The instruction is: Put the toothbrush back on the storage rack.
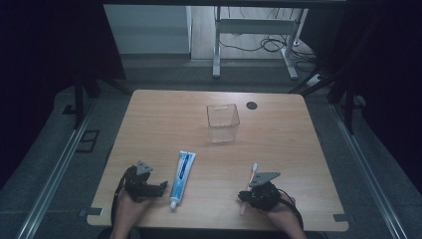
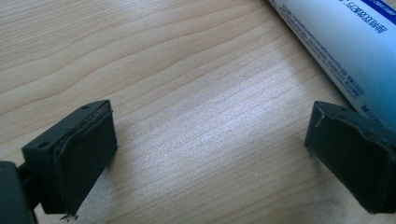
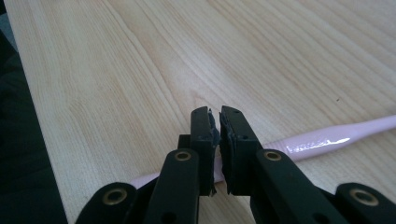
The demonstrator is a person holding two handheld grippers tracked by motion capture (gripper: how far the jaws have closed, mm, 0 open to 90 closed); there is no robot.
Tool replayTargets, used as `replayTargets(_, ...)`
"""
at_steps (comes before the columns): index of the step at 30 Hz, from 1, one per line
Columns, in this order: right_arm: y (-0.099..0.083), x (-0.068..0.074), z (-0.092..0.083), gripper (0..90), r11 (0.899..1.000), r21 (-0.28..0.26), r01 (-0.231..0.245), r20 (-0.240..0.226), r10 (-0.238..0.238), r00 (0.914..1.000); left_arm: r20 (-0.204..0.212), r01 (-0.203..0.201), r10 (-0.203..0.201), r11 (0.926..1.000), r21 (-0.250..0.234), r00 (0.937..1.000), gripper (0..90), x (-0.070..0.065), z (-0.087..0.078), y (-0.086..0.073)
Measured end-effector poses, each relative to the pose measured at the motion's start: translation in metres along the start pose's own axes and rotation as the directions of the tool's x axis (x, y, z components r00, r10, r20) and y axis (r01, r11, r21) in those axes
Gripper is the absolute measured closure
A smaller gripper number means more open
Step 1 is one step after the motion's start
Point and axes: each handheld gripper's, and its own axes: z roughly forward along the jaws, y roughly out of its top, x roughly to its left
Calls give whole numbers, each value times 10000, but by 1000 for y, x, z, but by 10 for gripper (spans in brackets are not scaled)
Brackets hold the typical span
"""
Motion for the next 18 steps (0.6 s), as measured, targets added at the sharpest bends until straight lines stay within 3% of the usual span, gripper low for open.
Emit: replayTargets(18,-19,-11,-13,812,9981,226,-580,175,576,9982,-1,9,-9,10000,-1,10000,23,0,0,0)
